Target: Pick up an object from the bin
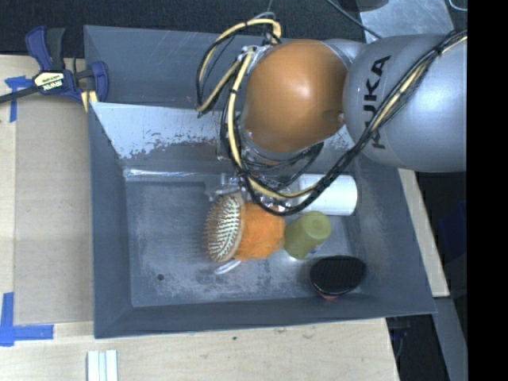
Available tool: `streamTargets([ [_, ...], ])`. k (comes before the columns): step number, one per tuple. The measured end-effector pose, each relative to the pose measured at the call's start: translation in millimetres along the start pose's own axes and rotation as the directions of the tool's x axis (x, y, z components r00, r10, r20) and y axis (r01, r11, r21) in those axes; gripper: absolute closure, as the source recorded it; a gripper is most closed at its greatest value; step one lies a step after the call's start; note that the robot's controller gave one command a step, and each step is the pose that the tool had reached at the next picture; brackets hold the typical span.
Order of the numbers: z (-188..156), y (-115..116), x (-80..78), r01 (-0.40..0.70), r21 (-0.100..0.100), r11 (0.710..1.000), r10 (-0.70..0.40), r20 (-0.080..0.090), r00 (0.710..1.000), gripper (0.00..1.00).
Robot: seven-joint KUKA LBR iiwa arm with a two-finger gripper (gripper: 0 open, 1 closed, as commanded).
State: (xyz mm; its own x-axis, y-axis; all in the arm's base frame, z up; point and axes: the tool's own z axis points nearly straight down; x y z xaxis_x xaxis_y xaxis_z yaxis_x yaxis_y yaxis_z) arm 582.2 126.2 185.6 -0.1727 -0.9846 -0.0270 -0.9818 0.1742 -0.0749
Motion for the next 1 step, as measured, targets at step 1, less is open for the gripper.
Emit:
streamTargets([
  [1,-3.8,25.8,37.5,0.549,-0.002,0.836,-0.549,0.001,0.836,1.00],
])
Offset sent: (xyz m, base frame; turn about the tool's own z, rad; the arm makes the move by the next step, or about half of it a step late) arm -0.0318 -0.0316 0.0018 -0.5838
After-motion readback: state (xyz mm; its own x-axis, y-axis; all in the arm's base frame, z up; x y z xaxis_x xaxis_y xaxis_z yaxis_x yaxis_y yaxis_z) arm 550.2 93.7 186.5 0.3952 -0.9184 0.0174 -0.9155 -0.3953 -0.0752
